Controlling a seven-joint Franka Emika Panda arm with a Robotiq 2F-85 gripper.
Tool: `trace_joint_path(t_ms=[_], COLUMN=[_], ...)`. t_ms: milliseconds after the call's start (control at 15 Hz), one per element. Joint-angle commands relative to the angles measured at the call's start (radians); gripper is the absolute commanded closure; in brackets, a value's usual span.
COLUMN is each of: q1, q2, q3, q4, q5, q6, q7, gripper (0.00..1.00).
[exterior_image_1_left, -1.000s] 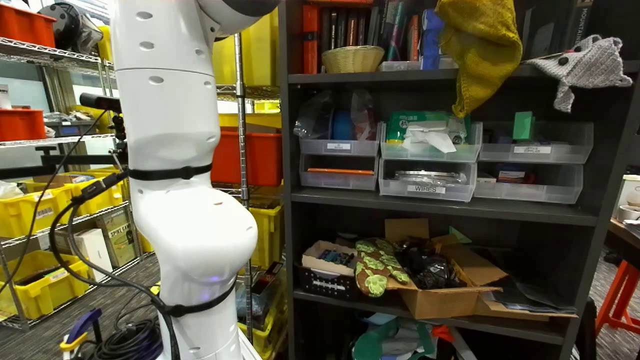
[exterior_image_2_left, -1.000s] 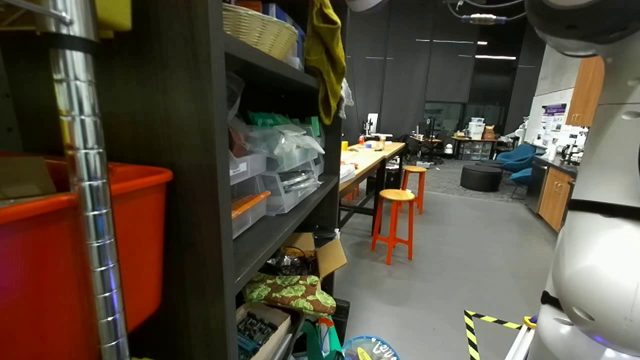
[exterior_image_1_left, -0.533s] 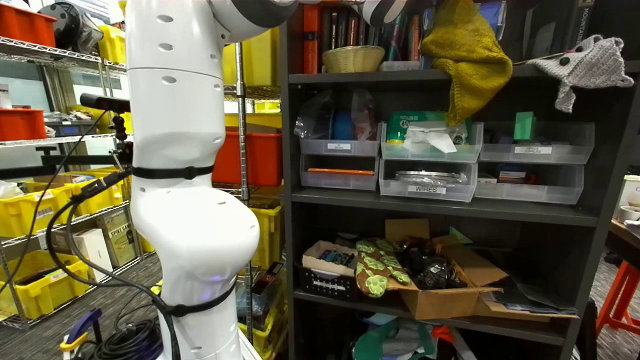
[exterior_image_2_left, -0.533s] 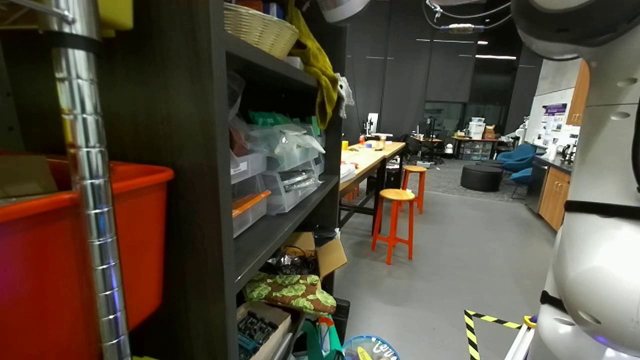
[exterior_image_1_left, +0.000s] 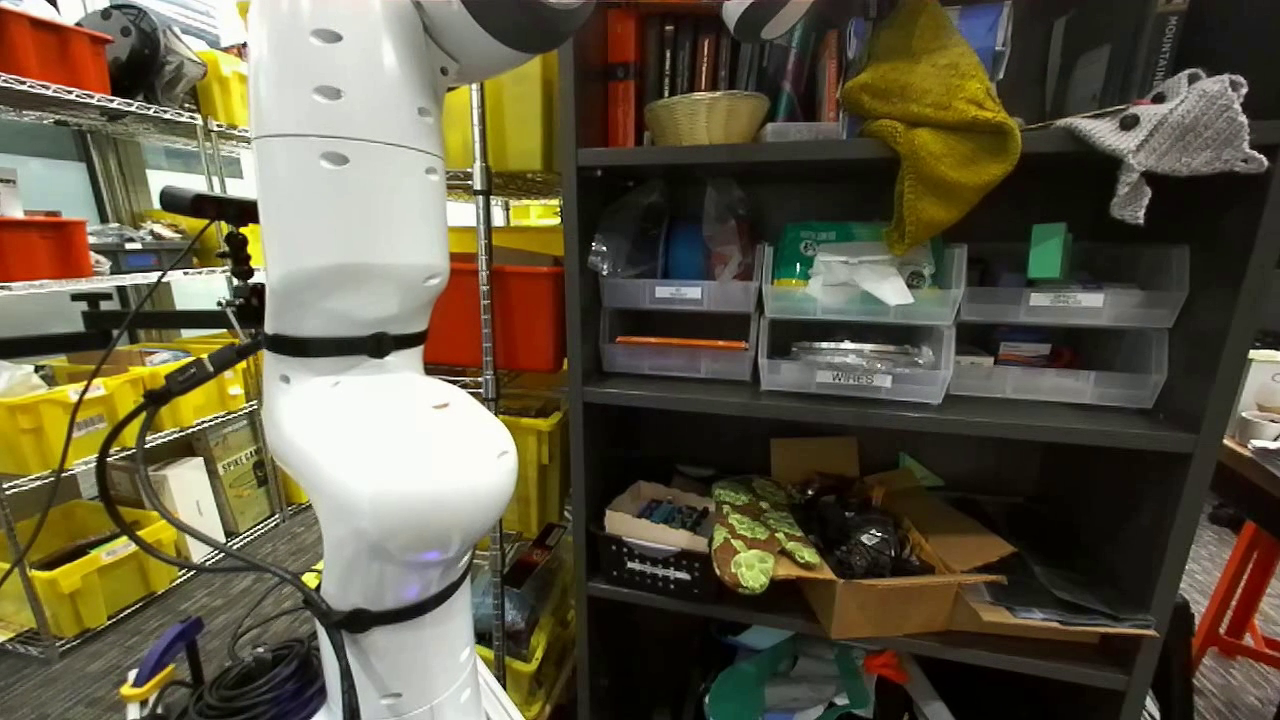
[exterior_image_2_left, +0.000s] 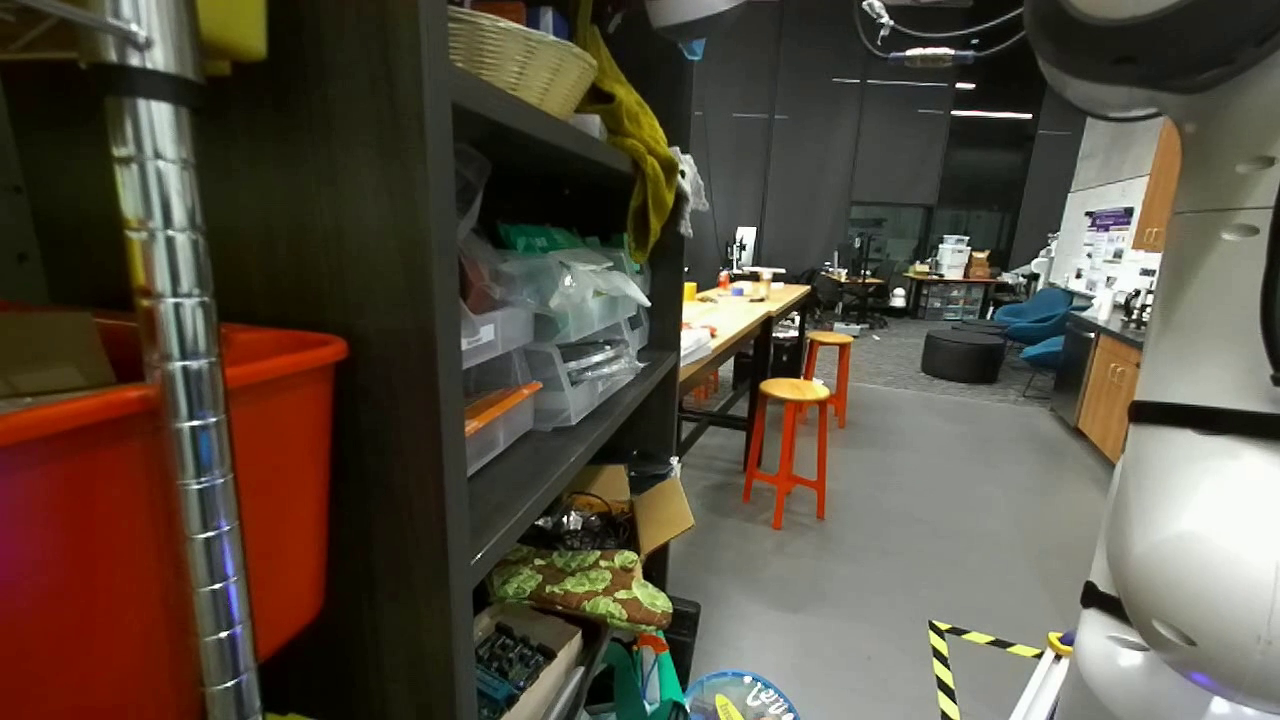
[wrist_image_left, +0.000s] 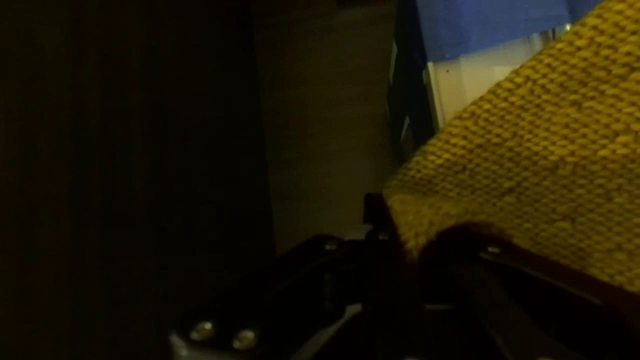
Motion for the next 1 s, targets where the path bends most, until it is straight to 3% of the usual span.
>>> trace_joint_path(t_ms=[0,400,933], q1=[-0.016,-0.058,-0.110], q2=[-0.029,-0.042,-0.052], q3=[-0.001,-0.035,-0.094], q4=[-0.027,-0.087,-0.166], q5=[0.096,0.101,-0.154], q6=[-0.063,-0.155,-0.328], q7=[-0.124,-0.116,0.070], gripper=[0.99,0.99,0.99])
